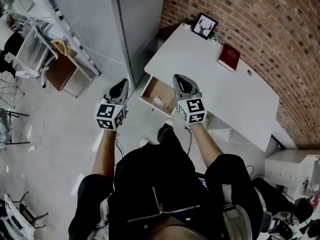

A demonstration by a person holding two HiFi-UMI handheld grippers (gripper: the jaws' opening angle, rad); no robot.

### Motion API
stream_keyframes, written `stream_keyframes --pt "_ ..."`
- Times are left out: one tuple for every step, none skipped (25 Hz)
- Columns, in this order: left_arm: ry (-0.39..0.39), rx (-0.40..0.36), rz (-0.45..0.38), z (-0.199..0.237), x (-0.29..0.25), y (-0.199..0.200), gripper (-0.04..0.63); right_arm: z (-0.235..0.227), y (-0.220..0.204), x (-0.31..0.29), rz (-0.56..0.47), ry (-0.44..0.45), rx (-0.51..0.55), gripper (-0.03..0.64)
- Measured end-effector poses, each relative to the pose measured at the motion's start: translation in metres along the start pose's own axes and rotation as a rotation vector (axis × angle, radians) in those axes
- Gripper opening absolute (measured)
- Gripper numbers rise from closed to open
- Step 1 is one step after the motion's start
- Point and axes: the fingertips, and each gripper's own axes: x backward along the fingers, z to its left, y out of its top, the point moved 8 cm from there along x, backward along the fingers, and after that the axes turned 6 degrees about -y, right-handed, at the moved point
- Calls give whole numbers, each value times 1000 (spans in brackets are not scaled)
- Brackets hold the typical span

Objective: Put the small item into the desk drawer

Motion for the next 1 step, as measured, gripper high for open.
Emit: stream_keyframes --pt "-2 -1 0 -1 0 -1 21 0 -1 0 1 -1 -1 5"
